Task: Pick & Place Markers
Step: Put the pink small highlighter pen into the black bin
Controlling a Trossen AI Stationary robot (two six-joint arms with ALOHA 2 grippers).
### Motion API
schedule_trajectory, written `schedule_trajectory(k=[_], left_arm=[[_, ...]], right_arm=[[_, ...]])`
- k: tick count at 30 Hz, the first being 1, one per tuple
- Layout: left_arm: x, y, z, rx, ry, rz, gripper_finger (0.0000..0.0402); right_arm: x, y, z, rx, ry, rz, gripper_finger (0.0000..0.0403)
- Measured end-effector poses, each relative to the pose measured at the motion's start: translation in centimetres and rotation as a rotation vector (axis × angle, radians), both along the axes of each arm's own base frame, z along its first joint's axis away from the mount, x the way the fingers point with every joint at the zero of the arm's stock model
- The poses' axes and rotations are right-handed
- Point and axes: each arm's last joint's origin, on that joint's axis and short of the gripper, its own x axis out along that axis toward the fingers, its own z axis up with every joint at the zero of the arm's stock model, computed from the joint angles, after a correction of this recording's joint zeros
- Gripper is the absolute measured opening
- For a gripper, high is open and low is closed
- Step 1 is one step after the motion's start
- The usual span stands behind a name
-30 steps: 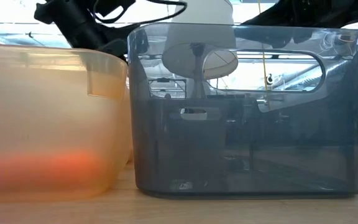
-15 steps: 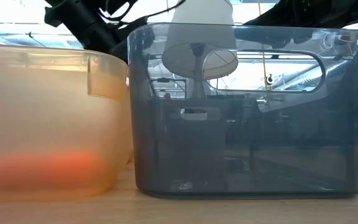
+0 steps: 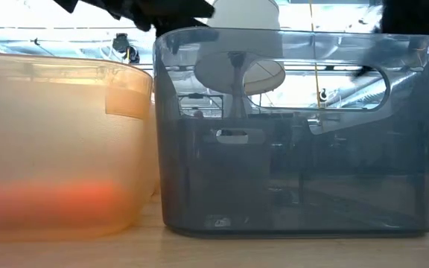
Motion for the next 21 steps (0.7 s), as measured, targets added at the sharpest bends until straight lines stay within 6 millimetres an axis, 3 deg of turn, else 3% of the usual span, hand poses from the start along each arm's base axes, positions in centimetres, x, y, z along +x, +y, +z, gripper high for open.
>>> schedule_trajectory(k=[5, 9, 15, 21], left_arm=[[-0.9, -0.8, 1.2, 0.028, -0.046, -0.059, 0.025], [-1.6, -1.0, 1.5, 0.03, -0.066, -0.069, 0.025], [-2.6, -0.2, 0.6, 0.027, -0.047, 0.033, 0.025], [-2.6, 0.2, 0.3, 0.004, -0.04, 0.07, 0.025]], right_arm=[[-3.3, -2.4, -2.2, 0.147, 0.244, -0.409, 0.0078], [-5.3, -3.6, -4.8, 0.198, 0.39, -0.601, 0.0071], [-6.5, -4.1, -7.2, 0.314, 0.459, -0.734, 0.0069], [-6.7, -4.2, -7.8, 0.333, 0.448, -0.766, 0.0068]])
